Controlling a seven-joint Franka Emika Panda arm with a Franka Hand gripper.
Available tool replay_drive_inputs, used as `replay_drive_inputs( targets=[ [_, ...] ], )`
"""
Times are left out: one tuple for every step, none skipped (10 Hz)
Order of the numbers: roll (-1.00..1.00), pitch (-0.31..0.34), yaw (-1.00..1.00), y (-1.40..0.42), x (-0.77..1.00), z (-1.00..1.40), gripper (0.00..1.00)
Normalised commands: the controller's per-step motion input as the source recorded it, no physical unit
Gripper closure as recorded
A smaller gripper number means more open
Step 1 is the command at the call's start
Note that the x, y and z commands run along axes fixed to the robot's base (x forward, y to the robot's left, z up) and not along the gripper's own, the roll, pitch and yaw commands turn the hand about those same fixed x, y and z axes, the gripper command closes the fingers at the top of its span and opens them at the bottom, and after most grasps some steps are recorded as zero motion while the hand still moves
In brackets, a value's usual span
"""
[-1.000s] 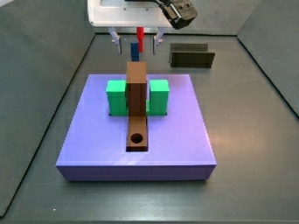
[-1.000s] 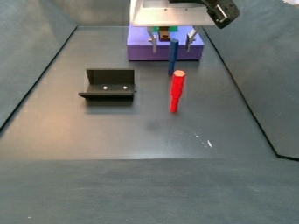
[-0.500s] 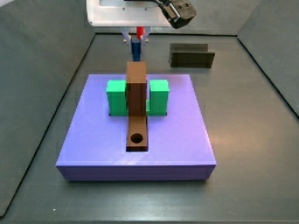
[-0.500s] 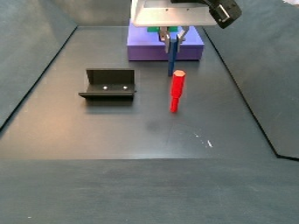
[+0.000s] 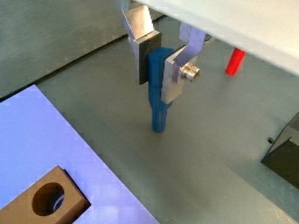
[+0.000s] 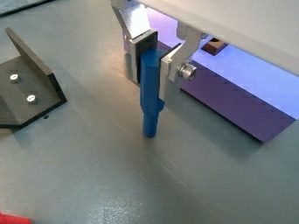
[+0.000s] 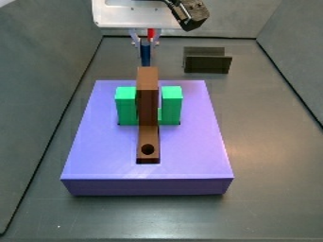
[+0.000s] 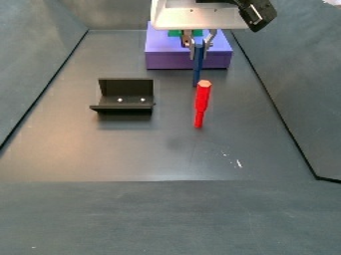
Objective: Pick up the blue object. Move up. Move to above the board. Insert the blue object.
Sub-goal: Pick up the blue object, then move up, then move to above the board.
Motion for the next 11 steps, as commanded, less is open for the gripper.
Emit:
replay_drive_inputs(
  targets=[
    [0.0, 0.0, 0.0, 0.0, 0.0, 0.0, 1.0],
    [0.0, 0.0, 0.0, 0.0, 0.0, 0.0, 1.0],
    [0.0, 0.0, 0.0, 0.0, 0.0, 0.0, 1.0],
    [0.0, 0.0, 0.0, 0.0, 0.0, 0.0, 1.0],
    [0.0, 0.0, 0.0, 0.0, 0.0, 0.0, 1.0],
    [0.0, 0.0, 0.0, 0.0, 0.0, 0.0, 1.0],
    [0.0, 0.0, 0.0, 0.0, 0.0, 0.83, 1.0],
    [0.0, 0.054, 0.02, 0.03, -0.1, 0.76, 1.0],
    [-0.01, 0.069, 0.02, 0.02, -0.12, 0.65, 1.0],
    [-0.05, 0.025, 0.0, 0.01, -0.05, 0.28, 1.0],
    [0.0, 0.0, 0.0, 0.0, 0.0, 1.4, 1.0]
  ],
)
